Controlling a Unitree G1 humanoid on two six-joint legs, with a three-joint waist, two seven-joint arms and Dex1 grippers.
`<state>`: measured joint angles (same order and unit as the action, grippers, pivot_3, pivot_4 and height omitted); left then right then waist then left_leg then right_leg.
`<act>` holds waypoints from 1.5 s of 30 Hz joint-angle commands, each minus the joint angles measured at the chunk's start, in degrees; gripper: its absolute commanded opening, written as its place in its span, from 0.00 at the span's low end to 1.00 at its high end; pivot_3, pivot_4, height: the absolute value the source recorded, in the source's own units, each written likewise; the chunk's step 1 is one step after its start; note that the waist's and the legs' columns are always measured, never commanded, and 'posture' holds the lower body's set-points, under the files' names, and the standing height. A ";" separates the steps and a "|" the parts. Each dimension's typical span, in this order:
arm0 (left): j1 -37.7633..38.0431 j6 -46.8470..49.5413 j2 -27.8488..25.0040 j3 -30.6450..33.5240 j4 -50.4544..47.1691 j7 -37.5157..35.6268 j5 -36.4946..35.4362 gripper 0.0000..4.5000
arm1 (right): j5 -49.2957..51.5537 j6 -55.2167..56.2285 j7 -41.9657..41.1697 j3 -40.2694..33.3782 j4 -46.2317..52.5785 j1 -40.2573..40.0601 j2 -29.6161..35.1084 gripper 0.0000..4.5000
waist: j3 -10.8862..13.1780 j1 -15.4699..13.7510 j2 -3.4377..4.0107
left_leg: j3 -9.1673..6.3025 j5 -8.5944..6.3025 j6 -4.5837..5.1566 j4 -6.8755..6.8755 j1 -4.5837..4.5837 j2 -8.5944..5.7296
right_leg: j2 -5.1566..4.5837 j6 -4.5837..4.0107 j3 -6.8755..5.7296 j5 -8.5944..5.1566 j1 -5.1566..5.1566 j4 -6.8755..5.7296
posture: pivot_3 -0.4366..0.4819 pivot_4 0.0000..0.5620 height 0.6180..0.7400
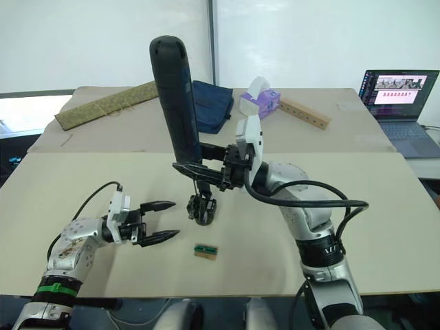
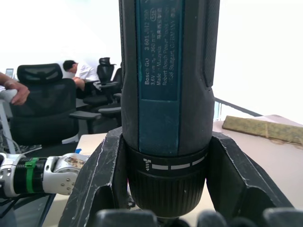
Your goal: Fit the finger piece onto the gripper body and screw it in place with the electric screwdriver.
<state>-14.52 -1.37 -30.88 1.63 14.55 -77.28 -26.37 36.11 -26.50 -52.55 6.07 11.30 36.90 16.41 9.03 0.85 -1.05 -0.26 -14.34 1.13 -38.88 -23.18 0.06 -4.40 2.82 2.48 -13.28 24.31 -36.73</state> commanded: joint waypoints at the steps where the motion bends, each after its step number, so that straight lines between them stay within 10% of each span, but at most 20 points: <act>1: -1.07 -1.81 0.52 0.08 0.27 -0.05 0.70 1.00 | -0.05 2.87 -0.51 -0.68 0.79 1.86 -1.11 0.42 | 0.00 0.00 0.00 | 0.00 0.00 0.00 0.00 0.00 -0.01 | 0.00 0.00 0.00 0.00 -0.01 0.01 | 0.48 0.27 1.00; 45: -2.94 -4.25 3.20 -2.37 1.05 1.36 3.99 1.00 | -3.16 3.22 -3.03 1.67 0.49 -0.64 -1.97 0.42 | 0.00 0.00 0.00 | -0.01 0.00 0.00 0.00 0.01 -0.08 | 0.00 0.00 0.00 0.00 -0.01 0.00 | 0.48 0.27 1.00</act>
<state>-16.49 -4.09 -27.82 -0.57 15.94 -75.97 -22.56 32.44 -25.51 -55.00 8.36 9.92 35.31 14.73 9.03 0.85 -1.05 -0.27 -14.34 1.13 -38.88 -23.18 -0.04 -4.41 2.82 2.48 -13.28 24.30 -36.73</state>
